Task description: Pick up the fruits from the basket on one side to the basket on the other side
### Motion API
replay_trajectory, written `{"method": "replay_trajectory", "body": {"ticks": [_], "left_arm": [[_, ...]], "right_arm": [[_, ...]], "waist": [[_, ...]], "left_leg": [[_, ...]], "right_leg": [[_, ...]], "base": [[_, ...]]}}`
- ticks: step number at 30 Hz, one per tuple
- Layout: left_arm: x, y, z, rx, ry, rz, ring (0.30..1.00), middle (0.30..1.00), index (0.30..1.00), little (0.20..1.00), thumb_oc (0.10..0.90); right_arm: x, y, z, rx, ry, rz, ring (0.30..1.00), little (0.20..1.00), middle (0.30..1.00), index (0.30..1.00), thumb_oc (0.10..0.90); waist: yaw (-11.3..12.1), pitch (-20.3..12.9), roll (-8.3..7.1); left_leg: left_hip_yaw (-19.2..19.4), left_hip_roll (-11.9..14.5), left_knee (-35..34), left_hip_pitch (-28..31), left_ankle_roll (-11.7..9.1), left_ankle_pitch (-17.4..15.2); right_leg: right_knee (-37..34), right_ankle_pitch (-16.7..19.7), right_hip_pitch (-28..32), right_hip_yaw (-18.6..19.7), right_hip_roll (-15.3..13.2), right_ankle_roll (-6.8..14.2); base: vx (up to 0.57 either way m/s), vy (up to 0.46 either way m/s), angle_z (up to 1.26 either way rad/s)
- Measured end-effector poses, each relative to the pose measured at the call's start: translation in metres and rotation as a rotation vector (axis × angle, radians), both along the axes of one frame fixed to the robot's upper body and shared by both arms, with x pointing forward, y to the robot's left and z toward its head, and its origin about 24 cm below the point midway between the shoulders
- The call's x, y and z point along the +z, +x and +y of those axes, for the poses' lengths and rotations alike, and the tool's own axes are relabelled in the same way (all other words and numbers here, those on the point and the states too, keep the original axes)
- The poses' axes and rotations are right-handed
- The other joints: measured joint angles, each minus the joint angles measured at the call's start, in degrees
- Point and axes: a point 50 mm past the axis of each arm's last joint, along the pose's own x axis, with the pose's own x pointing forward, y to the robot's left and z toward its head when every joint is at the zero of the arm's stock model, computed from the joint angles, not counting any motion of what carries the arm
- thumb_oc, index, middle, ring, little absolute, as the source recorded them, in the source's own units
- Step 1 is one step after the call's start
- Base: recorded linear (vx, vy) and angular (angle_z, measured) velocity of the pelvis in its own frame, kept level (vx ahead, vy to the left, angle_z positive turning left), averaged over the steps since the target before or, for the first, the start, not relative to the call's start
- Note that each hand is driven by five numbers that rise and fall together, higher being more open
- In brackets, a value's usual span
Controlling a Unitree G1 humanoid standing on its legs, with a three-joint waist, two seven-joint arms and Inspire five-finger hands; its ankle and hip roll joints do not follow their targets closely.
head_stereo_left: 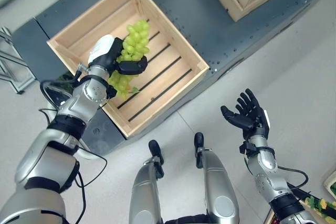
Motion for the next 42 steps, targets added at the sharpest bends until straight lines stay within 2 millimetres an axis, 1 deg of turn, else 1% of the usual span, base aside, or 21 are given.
{"method": "replay_trajectory", "body": {"ticks": [3, 4, 6, 9, 11, 13, 15, 16, 18, 20, 22, 23, 25, 27, 30, 31, 32, 34, 36, 38, 42], "left_arm": [[-0.012, -0.005, -0.004, -0.018, -0.225, -0.038, 0.300, 0.300, 0.300, 0.300, 0.400], [-0.020, -0.006, -0.009, -0.036, -0.315, -0.031, 0.300, 0.300, 0.300, 0.300, 0.400], [-0.023, -0.009, -0.011, -0.064, -0.382, -0.046, 0.300, 0.300, 0.300, 0.300, 0.400], [-0.028, -0.013, -0.014, -0.112, -0.548, -0.054, 0.300, 0.300, 0.300, 0.300, 0.400], [-0.028, -0.017, -0.021, -0.166, -0.621, -0.073, 0.300, 0.300, 0.300, 0.300, 0.400], [-0.024, -0.019, -0.027, -0.203, -0.643, -0.092, 0.300, 0.300, 0.300, 0.300, 0.400], [-0.014, -0.020, -0.032, -0.256, -0.642, -0.130, 0.300, 0.300, 0.300, 0.300, 0.400], [-0.011, -0.021, -0.033, -0.274, -0.640, -0.139, 0.300, 0.300, 0.300, 0.300, 0.400], [-0.006, -0.022, -0.038, -0.337, -0.633, -0.139, 0.300, 0.300, 0.300, 0.300, 0.400], [-0.007, -0.024, -0.043, -0.402, -0.612, -0.120, 0.300, 0.300, 0.300, 0.300, 0.400], [-0.002, -0.025, -0.048, -0.450, -0.596, -0.127, 0.300, 0.300, 0.300, 0.300, 0.400], [0.001, -0.027, -0.050, -0.486, -0.576, -0.128, 0.300, 0.300, 0.300, 0.300, 0.400], [0.004, -0.029, -0.056, -0.547, -0.531, -0.117, 0.300, 0.300, 0.300, 0.300, 0.400], [0.006, -0.032, -0.062, -0.622, -0.473, -0.087, 0.300, 0.300, 0.300, 0.300, 0.400], [0.002, -0.036, -0.079, -0.739, -0.389, -0.026, 0.300, 0.300, 0.300, 0.300, 0.400], [-0.001, -0.036, -0.089, -0.780, -0.333, 0.008, 0.300, 0.300, 0.300, 0.300, 0.400], [-0.003, -0.037, -0.093, -0.800, -0.300, 0.023, 0.300, 0.300, 0.300, 0.300, 0.400], [-0.009, -0.041, -0.105, -0.866, -0.186, 0.086, 0.300, 0.300, 0.300, 0.300, 0.400], [-0.016, -0.044, -0.112, -0.909, -0.137, 0.130, 0.300, 0.300, 0.300, 0.300, 0.400], [-0.020, -0.045, -0.115, -0.929, -0.122, 0.149, 0.300, 0.300, 0.300, 0.300, 0.400], [-0.017, -0.049, -0.122, -0.967, -0.080, 0.142, 0.300, 0.300, 0.300, 0.300, 0.400]], "right_arm": [[0.000, -0.001, 0.003, 0.017, -0.003, -0.005, 0.900, 0.900, 0.900, 0.900, 0.800], [0.001, -0.001, 0.004, 0.034, -0.016, -0.008, 0.900, 0.900, 0.900, 0.900, 0.800], [0.010, 0.002, 0.009, 0.068, -0.027, -0.048, 0.900, 0.900, 0.900, 0.900, 0.800], [0.019, 0.008, 0.015, 0.124, -0.031, -0.091, 0.900, 0.900, 0.900, 0.900, 0.800], [0.029, 0.009, 0.018, 0.173, -0.041, -0.143, 0.900, 0.900, 0.900, 0.900, 0.800], [0.037, 0.010, 0.019, 0.211, -0.055, -0.184, 0.900, 0.900, 0.900, 0.900, 0.800], [0.051, 0.015, 0.024, 0.280, -0.086, -0.246, 0.900, 0.900, 0.900, 0.900, 0.800], [0.055, 0.017, 0.026, 0.302, -0.090, -0.260, 0.900, 0.900, 0.900, 0.900, 0.800], [0.060, 0.021, 0.032, 0.362, -0.101, -0.256, 0.900, 0.900, 0.900, 0.900, 0.800], [0.058, 0.021, 0.035, 0.418, -0.110, -0.240, 0.900, 0.900, 0.900, 0.900, 0.800], [0.058, 0.022, 0.037, 0.455, -0.112, -0.223, 0.900, 0.900, 0.900, 0.900, 0.800], [0.055, 0.023, 0.039, 0.484, -0.100, -0.201, 0.900, 0.900, 0.900, 0.900, 0.800], [0.050, 0.022, 0.046, 0.537, -0.056, -0.161, 0.900, 0.900, 0.900, 0.900, 0.800], [0.048, 0.024, 0.057, 0.595, -0.004, -0.128, 0.900, 0.900, 0.900, 0.900, 0.800], [0.045, 0.024, 0.070, 0.659, 0.047, -0.086, 0.900, 0.900, 0.900, 0.900, 0.800], [0.044, 0.025, 0.076, 0.688, 0.084, -0.066, 0.900, 0.900, 0.900, 0.900, 0.800], [0.043, 0.025, 0.079, 0.699, 0.095, -0.057, 0.900, 0.900, 0.900, 0.900, 0.800], [0.039, 0.028, 0.094, 0.749, 0.129, -0.019, 0.900, 0.900, 0.900, 0.900, 0.800], [0.033, 0.025, 0.104, 0.788, 0.140, 0.021, 0.900, 0.900, 0.900, 0.900, 0.800], [0.026, 0.022, 0.108, 0.808, 0.163, 0.062, 0.900, 0.900, 0.900, 0.900, 0.800], [0.021, 0.020, 0.117, 0.831, 0.215, 0.091, 0.900, 0.900, 0.900, 0.900, 0.800]], "waist": [[0.39, 0.01, 0.23], [0.74, -0.02, 0.38], [0.87, -0.05, 0.61], [0.77, -0.12, 1.00], [0.81, -0.34, 2.10], [1.28, -0.92, 3.17], [1.53, -1.72, 4.53], [1.63, -2.06, 4.87], [1.76, -2.35, 5.26], [2.53, -6.38, 6.10], [3.15, -8.26, 6.56], [3.96, -9.11, 6.48], [4.17, -10.95, 5.99], [4.51, -11.81, 5.99], [4.90, -13.04, 5.91], [5.50, -13.58, 5.67], [5.53, -13.86, 5.46], [5.99, -14.92, 4.55], [6.93, -16.59, 4.26], [7.09, -18.14, 4.16], [7.98, -20.13, 4.08]], "left_leg": [[0.19, -0.07, -2.80, 3.92, -0.15, 0.80], [0.14, -0.21, -4.43, 6.30, -0.28, 1.12], [0.15, -0.28, -5.93, 8.23, -0.39, 1.41], [0.16, -0.97, -10.50, 13.22, -0.46, 2.84], [-0.04, -1.05, -13.84, 17.44, -0.52, 3.57], [-0.25, -1.00, -15.57, 19.36, -0.53, 3.88], [-0.38, -1.25, -16.84, 20.45, -0.44, 3.98], [-0.64, -1.27, -17.07, 20.64, -0.44, 3.98], [-1.48, -1.38, -19.02, 24.21, -0.50, 4.21], [-1.66, -1.41, -21.15, 24.86, -0.71, 4.49], [-1.79, -1.54, -22.53, 26.04, -0.71, 4.59], [-1.80, -1.67, -22.99, 27.01, -0.72, 4.59], [-2.20, -2.03, -22.99, 27.06, -0.72, 4.58], [-3.10, -1.94, -22.99, 27.22, -0.72, 4.58], [-3.66, -2.00, -23.00, 27.30, -0.72, 4.58], [-4.21, -2.05, -23.00, 27.26, -0.72, 4.58], [-4.46, -2.06, -23.00, 27.15, -0.72, 4.58], [-4.51, -2.03, -23.00, 27.12, -0.78, 4.85], [-4.55, -1.97, -23.02, 27.10, -0.82, 4.90], [-4.59, -1.98, -23.02, 27.08, -0.82, 4.90], [-4.84, -2.03, -23.01, 27.06, -0.76, 4.95]], "right_leg": [[-1.90, 0.25, 3.66, -0.23, 0.09, 0.09], [-2.81, 0.25, 5.77, -0.44, 0.18, 0.09], [-3.91, 0.25, 7.50, -0.65, 0.28, 0.10], [-6.39, 0.43, 11.73, -0.95, 0.31, 0.37], [-9.51, 0.72, 16.21, -2.01, 0.46, 0.79], [-11.72, 1.19, 18.64, -2.33, 0.66, 1.05], [-14.04, 1.85, 20.30, -2.84, 0.86, 1.34], [-14.61, 1.92, 20.90, -3.19, 0.77, 1.46], [-16.98, 2.13, 25.04, -4.02, 1.00, 1.72], [-20.22, 2.74, 26.52, -5.01, 1.34, 1.89], [-23.43, 3.82, 28.73, -5.34, 1.61, 2.13], [-25.77, 4.65, 30.59, -5.49, 1.73, 2.17], [-28.81, 5.75, 32.38, -6.55, 1.72, 2.23], [-28.81, 5.75, 32.93, -7.29, 1.80, 2.22], [-28.80, 5.74, 33.45, -8.27, 1.80, 2.21], [-28.81, 5.73, 33.53, -8.45, 1.76, 2.22], [-28.82, 5.72, 33.54, -8.52, 1.77, 2.22], [-28.84, 5.71, 33.50, -8.59, 1.78, 2.20], [-28.85, 5.70, 33.53, -8.59, 1.78, 2.19], [-28.86, 5.70, 33.54, -8.62, 1.79, 2.19], [-28.84, 5.71, 33.70, -8.75, 1.78, 2.19]], "base": [[0.02, -0.010, -0.04], [0.05, 0.000, 0.01], [0.07, 0.010, 0.01], [0.06, -0.003, 0.03], [0.09, -0.052, 0.13], [0.03, -0.068, 0.10], [0.07, -0.072, 0.06], [0.10, -0.081, 0.16], [0.08, -0.062, 0.19], [0.07, -0.070, 0.15], [0.02, -0.074, 0.09], [0.00, -0.056, 0.03], [-0.01, -0.059, 0.11], [-0.01, -0.054, 0.20], [0.00, -0.048, 0.17], [0.00, -0.031, 0.07], [-0.01, -0.049, 0.06], [-0.01, -0.051, 0.02], [0.00, -0.044, 0.01], [0.01, -0.048, 0.02], [0.01, -0.037, 0.03]]}}
